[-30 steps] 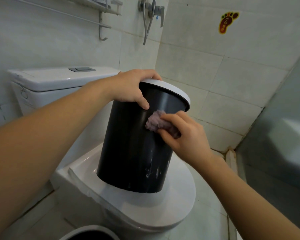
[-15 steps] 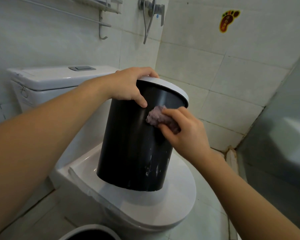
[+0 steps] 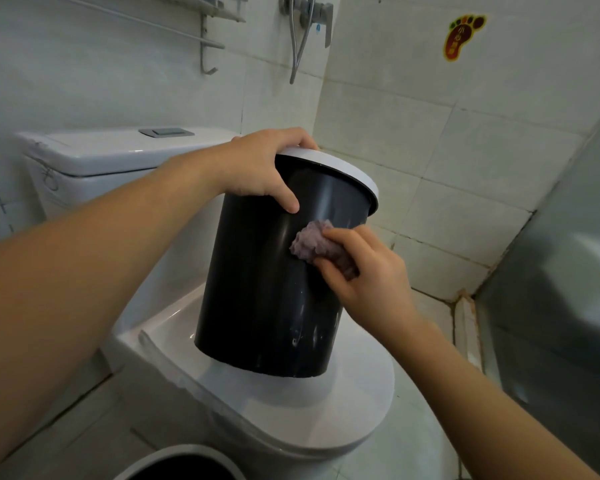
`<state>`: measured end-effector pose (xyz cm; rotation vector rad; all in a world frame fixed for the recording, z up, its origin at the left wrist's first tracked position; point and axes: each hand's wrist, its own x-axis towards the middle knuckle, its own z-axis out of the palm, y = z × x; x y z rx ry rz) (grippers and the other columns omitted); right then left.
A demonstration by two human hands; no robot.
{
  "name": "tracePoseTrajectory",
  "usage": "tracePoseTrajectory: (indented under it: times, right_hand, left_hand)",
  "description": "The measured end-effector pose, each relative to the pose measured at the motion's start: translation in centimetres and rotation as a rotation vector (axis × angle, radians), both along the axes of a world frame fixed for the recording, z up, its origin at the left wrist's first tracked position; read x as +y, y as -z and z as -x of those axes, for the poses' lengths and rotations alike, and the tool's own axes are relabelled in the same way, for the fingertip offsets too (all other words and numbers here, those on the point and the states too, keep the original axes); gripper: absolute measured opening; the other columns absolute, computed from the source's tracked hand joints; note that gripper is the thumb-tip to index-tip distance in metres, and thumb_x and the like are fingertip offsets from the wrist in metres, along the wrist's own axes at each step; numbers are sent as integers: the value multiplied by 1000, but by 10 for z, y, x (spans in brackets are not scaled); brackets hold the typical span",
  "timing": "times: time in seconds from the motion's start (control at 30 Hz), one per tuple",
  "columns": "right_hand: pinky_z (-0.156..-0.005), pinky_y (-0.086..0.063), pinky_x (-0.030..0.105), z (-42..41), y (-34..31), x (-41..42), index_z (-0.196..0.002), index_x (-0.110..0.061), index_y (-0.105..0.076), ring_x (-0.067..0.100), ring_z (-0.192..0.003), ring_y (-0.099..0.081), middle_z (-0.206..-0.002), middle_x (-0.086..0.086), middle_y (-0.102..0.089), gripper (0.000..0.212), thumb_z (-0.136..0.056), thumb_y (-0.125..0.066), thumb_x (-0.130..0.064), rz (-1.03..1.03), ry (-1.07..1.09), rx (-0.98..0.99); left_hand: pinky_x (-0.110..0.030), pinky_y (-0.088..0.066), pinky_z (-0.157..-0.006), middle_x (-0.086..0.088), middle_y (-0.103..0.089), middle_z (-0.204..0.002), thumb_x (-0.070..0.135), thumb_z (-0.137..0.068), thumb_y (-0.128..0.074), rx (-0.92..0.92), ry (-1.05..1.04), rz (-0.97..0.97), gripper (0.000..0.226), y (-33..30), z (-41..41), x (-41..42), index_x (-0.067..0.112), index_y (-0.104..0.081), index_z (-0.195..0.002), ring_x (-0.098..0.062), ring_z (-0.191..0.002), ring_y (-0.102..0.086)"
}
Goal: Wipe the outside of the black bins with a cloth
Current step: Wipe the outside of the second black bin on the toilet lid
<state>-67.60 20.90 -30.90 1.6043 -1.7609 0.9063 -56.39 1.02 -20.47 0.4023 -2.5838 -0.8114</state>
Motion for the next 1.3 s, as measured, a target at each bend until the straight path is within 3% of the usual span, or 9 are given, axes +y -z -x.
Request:
tracePoseTrajectory:
  times: [0.2,0.4,0.67,0.9,1.17,1.3]
  right_hand:
    - [-55,-54,37,-6,19,14,-110,-9,-71,23,-72,-62,-90,6,-64,33,-81,-79,-21,-82,-110,151]
    - [-55,-54,39,-1,4,3,-114,-9,-69,24,-70,-60,-90,7,-63,35,-82,-78,-19,15,38,43]
    - [-56,-53,38,-17,48,20,-109,-12,-72,23,-71,-60,-89,5,-63,28,-83,-73,-21,-81,-123,124]
    - [-55,-54,39,-11,22,7,-113,-10,-70,21,-72,-61,-88,5,-63,33,-83,-78,-21,-3,4,29]
    - [-61,-56,37,-22,61,29,-114,-11,-70,21,-77,-63,-95,4,-64,33,-86,-73,-27,-117,-155,-4]
    - [-59,-55,37,-17,53,28,-114,-12,-70,21,-76,-63,-93,4,-65,31,-85,-74,-24,-100,-112,68]
  left_hand:
    - [-31,-52,-77,15,-63,-102,18,-61,-89,4,8,2,66,-1,0,0,43,-54,-112,-10,-95,-62]
    - [-31,-53,-77,14,-63,-101,16,-61,-90,8,16,3,68,0,1,-1,41,-55,-114,-10,-94,-63]
    - [-26,-48,-70,15,-63,-99,16,-61,-90,16,18,-13,66,1,-1,-7,44,-54,-109,-8,-90,-63]
    - [-23,-49,-68,15,-65,-96,15,-60,-90,25,15,-32,67,3,0,-10,44,-56,-109,-5,-86,-64]
    - [-24,-49,-69,14,-65,-101,16,-61,-89,12,12,-37,67,2,0,-12,42,-56,-112,-8,-90,-64]
    - [-25,-50,-69,13,-65,-100,16,-60,-90,14,14,-29,66,2,2,-12,42,-55,-110,-8,-90,-64]
